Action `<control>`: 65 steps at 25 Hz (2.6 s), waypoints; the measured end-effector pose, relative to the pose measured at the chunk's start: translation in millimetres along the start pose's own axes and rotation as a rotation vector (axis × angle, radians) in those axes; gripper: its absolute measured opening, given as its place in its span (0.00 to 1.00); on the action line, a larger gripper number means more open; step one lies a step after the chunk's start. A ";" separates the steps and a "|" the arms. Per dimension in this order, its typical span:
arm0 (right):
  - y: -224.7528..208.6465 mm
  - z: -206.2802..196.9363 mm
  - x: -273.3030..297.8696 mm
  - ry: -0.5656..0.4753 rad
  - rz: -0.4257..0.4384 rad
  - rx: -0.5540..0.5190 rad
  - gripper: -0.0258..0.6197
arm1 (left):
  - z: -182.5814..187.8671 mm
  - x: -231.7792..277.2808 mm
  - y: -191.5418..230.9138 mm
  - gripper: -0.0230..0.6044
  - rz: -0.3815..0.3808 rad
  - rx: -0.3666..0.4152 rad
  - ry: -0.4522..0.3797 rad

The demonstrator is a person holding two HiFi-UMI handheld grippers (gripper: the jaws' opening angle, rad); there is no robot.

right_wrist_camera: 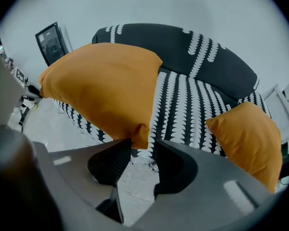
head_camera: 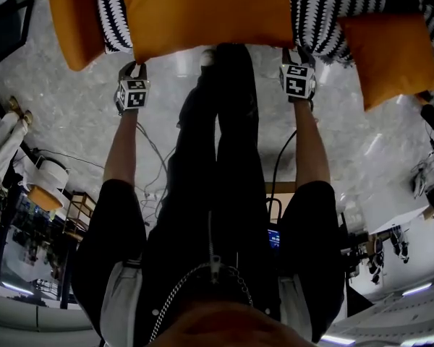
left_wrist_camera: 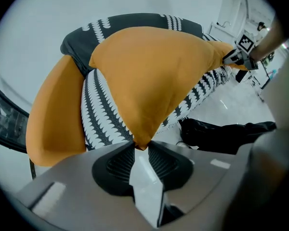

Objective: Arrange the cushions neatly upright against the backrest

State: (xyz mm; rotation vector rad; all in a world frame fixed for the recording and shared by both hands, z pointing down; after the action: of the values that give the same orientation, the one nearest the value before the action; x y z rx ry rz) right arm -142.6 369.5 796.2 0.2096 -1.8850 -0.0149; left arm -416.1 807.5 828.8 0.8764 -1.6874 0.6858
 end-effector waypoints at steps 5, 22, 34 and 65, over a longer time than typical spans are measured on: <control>-0.4 -3.2 7.0 0.051 0.079 0.007 0.17 | 1.1 -9.2 -1.8 0.11 -0.005 -0.017 -0.021; -26.2 59.6 -71.4 -0.065 0.130 -0.040 0.10 | 76.5 -101.2 10.2 0.10 -0.003 -0.099 -0.153; -60.5 127.7 -142.5 -0.069 0.348 -0.285 0.10 | 153.1 -168.5 26.3 0.09 0.062 -0.224 -0.106; -208.2 434.0 -85.8 -0.236 0.110 0.132 0.10 | 504.3 -116.3 172.6 0.09 -0.071 -0.208 -0.276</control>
State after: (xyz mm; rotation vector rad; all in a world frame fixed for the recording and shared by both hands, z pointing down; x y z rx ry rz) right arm -496.9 136.8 552.6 0.2010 -2.1332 0.1660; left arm -811.7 528.1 577.8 0.9074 -1.9226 0.3438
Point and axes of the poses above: the fingertips, and each gripper's own axes: x forward along the fingers, y to its left, z out of its top, the point moved 7 cm from there along -x, backward along the fingers, and after that the axes turned 12 degrees about -x, right-handed, at the moved point
